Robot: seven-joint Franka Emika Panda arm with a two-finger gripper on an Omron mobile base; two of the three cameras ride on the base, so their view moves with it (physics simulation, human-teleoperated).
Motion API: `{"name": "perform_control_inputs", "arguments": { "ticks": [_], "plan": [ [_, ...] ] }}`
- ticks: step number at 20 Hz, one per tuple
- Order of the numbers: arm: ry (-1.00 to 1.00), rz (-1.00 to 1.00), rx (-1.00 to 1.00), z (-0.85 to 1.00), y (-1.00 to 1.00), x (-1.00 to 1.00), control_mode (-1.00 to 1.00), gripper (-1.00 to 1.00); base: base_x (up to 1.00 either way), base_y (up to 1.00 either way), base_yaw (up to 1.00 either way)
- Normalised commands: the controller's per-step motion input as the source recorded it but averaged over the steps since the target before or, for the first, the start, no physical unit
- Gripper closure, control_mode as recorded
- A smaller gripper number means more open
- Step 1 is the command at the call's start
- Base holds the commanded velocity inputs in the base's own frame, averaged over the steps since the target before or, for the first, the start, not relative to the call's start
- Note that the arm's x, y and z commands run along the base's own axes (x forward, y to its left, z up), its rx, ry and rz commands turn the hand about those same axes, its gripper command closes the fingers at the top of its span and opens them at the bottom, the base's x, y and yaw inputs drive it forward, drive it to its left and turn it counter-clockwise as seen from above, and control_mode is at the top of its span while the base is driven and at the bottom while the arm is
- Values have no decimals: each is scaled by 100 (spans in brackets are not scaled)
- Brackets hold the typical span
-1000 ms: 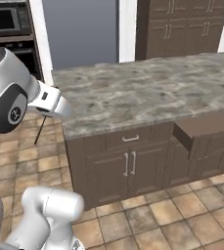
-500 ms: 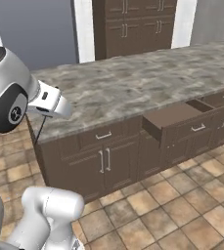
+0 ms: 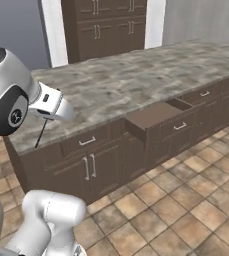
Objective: Organize the utensils by type. Pick up the wooden spoons from the counter and place them in the open cabinet. Then pick up the metallic utensils from the counter and place them in the open drawer.
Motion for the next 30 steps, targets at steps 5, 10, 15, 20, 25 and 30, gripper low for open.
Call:
{"name": "perform_control_inputs", "arguments": {
  "ticks": [5,10,15,20,25,30],
  "plan": [
    [0,0,0,0,0,0,100,100,43,4,-26],
    [0,0,0,0,0,0,100,100,54,11,-25],
    [0,0,0,0,0,0,100,100,55,15,-21],
    [0,0,0,0,0,0,100,100,54,7,-21],
    [0,0,0,0,0,0,100,100,58,10,-21],
    [0,0,0,0,0,0,100,100,58,16,-22]
  ]
}}
